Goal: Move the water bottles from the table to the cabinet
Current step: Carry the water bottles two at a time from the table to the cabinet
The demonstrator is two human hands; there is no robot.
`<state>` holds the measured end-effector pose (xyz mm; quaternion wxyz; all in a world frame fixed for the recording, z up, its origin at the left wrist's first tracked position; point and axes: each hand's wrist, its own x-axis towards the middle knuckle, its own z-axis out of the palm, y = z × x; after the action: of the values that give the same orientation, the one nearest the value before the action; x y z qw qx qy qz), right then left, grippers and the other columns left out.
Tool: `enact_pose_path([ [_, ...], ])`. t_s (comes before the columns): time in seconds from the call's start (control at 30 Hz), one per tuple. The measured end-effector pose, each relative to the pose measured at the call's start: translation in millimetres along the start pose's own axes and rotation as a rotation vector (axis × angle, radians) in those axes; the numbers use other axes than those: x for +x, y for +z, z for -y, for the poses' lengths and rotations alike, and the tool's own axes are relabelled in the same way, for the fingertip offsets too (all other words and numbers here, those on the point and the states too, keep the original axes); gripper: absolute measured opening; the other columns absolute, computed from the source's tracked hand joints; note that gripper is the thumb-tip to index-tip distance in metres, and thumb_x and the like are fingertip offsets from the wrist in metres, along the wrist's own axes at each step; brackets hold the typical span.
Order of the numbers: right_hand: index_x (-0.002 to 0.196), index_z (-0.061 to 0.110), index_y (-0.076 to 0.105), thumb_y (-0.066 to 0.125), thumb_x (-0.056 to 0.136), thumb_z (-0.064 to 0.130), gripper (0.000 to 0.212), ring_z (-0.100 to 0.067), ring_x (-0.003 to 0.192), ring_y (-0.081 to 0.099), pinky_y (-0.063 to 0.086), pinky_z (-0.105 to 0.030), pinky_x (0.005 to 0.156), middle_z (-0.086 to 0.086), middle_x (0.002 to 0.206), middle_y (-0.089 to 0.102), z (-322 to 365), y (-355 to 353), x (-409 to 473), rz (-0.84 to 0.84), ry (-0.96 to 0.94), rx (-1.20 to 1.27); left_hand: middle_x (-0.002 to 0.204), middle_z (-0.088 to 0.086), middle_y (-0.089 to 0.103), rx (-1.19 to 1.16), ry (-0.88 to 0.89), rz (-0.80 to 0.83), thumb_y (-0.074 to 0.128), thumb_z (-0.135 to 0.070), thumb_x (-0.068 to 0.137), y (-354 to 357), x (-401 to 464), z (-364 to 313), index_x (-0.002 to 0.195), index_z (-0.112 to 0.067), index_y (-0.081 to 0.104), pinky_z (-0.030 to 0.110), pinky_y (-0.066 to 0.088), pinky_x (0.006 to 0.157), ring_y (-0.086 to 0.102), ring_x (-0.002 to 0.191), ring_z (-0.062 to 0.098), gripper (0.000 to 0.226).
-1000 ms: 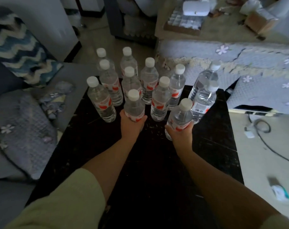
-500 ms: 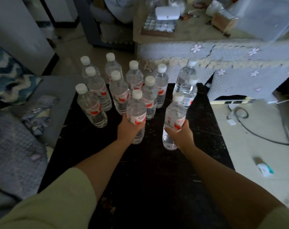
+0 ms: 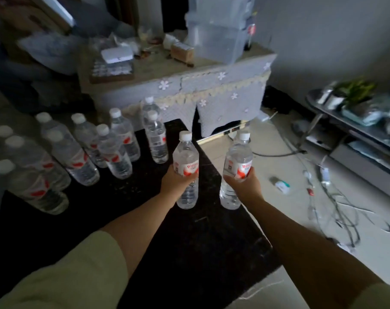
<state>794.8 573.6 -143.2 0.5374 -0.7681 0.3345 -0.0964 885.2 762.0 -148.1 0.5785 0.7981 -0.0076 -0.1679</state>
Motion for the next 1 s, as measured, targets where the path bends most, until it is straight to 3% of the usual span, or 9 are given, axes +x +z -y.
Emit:
enact_pose_path([
  [0.17,0.127,0.017,0.049,0.08,0.076,0.026,0.06,-0.014,0.093,0.059,0.046,-0.029,0.082,0.003,0.108,0.063,-33.0,-91.5,-26.7,-0.144,0.038,0.064,0.101,-0.002,0.072,0.087,0.093,0.143,0.084,-0.037,0.067,82.9,-30.9,-24.0,0.113,-0.019,0.06,0.033,0.055,0.088,0.069,0.094,0.015,0.055],
  [0.33,0.127,0.019,0.051,0.081,0.074,0.029,0.062,-0.016,0.098,0.062,0.048,-0.031,0.084,0.004,0.111,0.065,-77.4,-186.1,-69.4,-0.266,0.077,0.08,0.101,-0.008,0.07,0.149,0.127,0.272,0.082,-0.04,0.067,172.4,-88.7,-45.7,0.112,-0.02,0.062,0.021,0.049,0.073,0.067,0.093,0.012,0.053],
  [0.47,0.127,0.022,0.05,0.082,0.072,0.035,0.065,-0.017,0.099,0.061,0.05,-0.036,0.091,0.004,0.113,0.065,-116.2,-265.5,-115.2,-0.408,0.136,0.105,0.104,-0.003,0.069,0.198,0.144,0.39,0.083,-0.041,0.066,250.9,-144.2,-59.7,0.112,-0.02,0.062,0.026,0.048,0.077,0.065,0.094,0.017,0.055],
  [0.63,0.124,0.019,0.053,0.082,0.073,0.033,0.06,-0.019,0.098,0.062,0.05,-0.033,0.085,0.001,0.112,0.067,-166.8,-356.9,-171.4,-0.571,0.231,0.134,0.103,-0.003,0.071,0.254,0.169,0.564,0.081,-0.047,0.057,344.7,-213.6,-72.7,0.108,-0.025,0.064,0.033,0.056,0.085,0.067,0.093,0.019,0.058],
  [0.8,0.121,0.019,0.056,0.081,0.074,0.031,0.054,-0.018,0.095,0.063,0.05,-0.031,0.082,0.002,0.106,0.067,-219.0,-424.5,-219.7,-0.753,0.308,0.218,0.107,-0.004,0.071,0.297,0.231,0.808,0.083,-0.044,0.059,433.3,-276.4,-81.6,0.11,-0.025,0.064,0.037,0.054,0.093,0.067,0.097,0.018,0.058],
  [1.0,0.11,0.023,0.06,0.077,0.058,0.049,0.061,-0.018,0.089,0.069,0.056,-0.043,0.087,0.006,0.097,0.072,-275.6,-486.2,-247.1,-0.91,0.435,0.267,0.108,-0.004,0.071,0.363,0.273,1.063,0.085,-0.045,0.061,524.7,-326.0,-88.0,0.114,-0.027,0.063,0.038,0.052,0.094,0.066,0.1,0.02,0.06],
])
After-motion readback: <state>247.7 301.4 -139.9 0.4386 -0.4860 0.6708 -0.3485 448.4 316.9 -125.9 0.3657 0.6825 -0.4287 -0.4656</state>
